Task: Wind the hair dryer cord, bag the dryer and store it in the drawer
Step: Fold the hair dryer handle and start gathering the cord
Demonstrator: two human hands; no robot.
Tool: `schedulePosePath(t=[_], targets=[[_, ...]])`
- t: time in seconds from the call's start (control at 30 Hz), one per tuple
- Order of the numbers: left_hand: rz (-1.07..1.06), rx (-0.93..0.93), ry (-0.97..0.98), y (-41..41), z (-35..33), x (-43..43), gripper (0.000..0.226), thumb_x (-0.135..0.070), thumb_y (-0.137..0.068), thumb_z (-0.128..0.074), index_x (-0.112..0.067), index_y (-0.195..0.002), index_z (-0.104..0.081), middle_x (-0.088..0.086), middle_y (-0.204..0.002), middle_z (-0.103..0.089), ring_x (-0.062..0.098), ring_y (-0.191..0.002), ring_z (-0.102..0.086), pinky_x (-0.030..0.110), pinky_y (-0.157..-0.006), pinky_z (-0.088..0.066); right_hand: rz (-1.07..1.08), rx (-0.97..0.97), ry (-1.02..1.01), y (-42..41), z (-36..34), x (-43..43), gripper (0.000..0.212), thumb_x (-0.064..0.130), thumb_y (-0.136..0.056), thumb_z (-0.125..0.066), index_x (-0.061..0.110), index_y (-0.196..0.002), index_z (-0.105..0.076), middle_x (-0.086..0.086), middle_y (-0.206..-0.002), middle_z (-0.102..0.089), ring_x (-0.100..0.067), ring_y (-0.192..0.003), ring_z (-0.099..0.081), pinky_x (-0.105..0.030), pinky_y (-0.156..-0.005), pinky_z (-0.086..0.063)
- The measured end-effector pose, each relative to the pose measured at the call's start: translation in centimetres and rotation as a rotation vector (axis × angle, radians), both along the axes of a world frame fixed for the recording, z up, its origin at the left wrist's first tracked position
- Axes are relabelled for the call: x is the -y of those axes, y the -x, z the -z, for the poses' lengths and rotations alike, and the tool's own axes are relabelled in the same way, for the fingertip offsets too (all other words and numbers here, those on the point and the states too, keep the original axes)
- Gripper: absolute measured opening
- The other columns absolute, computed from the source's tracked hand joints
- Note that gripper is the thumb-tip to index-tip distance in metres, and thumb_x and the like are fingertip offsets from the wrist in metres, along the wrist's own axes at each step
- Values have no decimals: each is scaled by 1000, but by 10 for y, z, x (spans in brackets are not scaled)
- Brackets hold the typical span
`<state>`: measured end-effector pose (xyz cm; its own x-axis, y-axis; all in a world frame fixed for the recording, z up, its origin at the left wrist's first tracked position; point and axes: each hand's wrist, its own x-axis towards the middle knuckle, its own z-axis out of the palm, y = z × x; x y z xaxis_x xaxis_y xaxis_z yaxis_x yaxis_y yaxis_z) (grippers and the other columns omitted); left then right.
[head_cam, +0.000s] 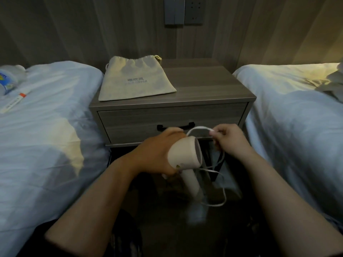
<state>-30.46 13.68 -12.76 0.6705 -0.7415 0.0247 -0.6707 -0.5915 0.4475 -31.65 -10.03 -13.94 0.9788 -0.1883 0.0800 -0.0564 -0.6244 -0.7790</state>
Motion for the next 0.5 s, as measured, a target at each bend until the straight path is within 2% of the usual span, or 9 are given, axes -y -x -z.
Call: schedulePosePath(t=[0.07, 0.1, 0.17, 0.23, 0.33, 0.43, 0.5], targets=[[-55, -4, 39, -7, -4, -11, 91, -50, -55, -76, -35, -135, -34, -8, -145, -32, 11, -128, -41, 39, -104, -42, 213, 7, -89, -6, 8, 13, 21, 14, -93, -52, 12, -74, -62, -9, -65, -63, -9, -45, -62, -21, -50, -52], [-78, -4, 69, -10, -6, -16, 89, -54, -54, -73, -34, -133, -36, -8, -141, -40, 10, -125, -44, 39, -102, -43, 277, -7, -59, -7, 11, 20, 11, 14, -91, -53, 11, -87, -63, -13, -76, -67, -11, -56, -68, -24, -57, -56], [-135, -20, 136, -13, -11, -23, 85, -50, -54, -74, -34, -130, -41, -12, -127, -52, 7, -115, -52, 34, -96, -47, 321, -117, 215, -7, 14, 36, 30, 14, -86, -56, 11, -116, -58, -19, -106, -67, -29, -93, -68, -37, -82, -55], [-200, -23, 210, -17, -12, -28, 86, -36, -56, -82, -32, -132, -41, -16, -121, -52, 4, -110, -52, 26, -94, -45, 278, -265, 478, -2, 11, 44, 41, 12, -83, -57, 9, -124, -56, -19, -120, -62, -35, -110, -59, -39, -92, -47], [-319, -81, 352, -20, -16, -32, 83, -27, -55, -86, -37, -126, -43, -20, -114, -53, 1, -105, -53, 23, -89, -45, 90, -547, 587, 2, 14, 42, 40, 14, -87, -55, 4, -126, -55, -20, -128, -57, -33, -116, -55, -35, -93, -44], [-426, -233, 504, -20, -22, -32, 76, -35, -46, -77, -35, -116, -48, -23, -103, -57, -6, -92, -55, 16, -75, -44, -154, -725, 598, 4, 13, 33, 44, 34, -98, -41, 3, -125, -55, -17, -130, -56, -29, -115, -55, -31, -89, -41], [-464, -292, 581, -20, -23, -32, 77, -43, -40, -71, -31, -113, -51, -19, -101, -60, -5, -89, -57, 18, -73, -45, -186, -649, 432, 5, 6, 26, 51, 40, -100, -30, 3, -122, -58, -16, -128, -57, -29, -114, -55, -31, -89, -39]])
